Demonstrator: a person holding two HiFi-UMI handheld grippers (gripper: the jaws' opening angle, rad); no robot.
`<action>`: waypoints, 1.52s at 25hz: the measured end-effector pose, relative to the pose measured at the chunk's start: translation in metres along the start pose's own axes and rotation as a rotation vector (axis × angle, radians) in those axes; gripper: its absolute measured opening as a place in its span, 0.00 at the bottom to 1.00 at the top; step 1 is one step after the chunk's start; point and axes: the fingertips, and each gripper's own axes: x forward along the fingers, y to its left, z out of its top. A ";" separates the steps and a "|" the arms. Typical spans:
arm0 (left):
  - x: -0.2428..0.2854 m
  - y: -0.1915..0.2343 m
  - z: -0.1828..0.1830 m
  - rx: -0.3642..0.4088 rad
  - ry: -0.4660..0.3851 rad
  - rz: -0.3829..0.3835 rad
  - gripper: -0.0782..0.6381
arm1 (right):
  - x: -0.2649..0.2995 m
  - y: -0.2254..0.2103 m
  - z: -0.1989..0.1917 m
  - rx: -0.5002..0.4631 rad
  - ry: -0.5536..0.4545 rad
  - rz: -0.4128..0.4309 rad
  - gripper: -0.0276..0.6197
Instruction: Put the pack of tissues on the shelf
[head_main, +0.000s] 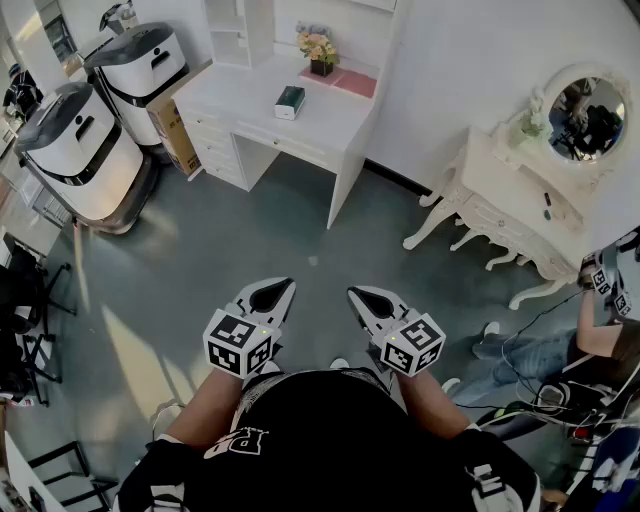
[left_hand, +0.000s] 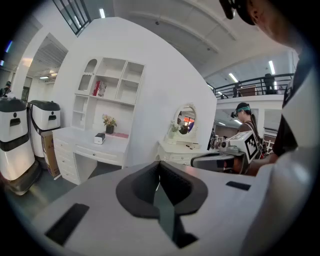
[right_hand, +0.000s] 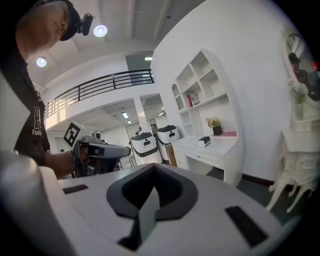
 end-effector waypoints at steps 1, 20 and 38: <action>0.000 -0.002 -0.002 0.000 0.002 0.000 0.13 | -0.001 0.000 -0.001 0.000 0.000 0.000 0.05; 0.020 -0.036 -0.013 -0.014 -0.005 0.033 0.13 | -0.027 -0.015 -0.003 -0.017 -0.031 0.056 0.05; 0.058 -0.083 -0.039 -0.062 0.043 0.099 0.13 | -0.061 -0.055 -0.027 -0.026 0.048 0.124 0.06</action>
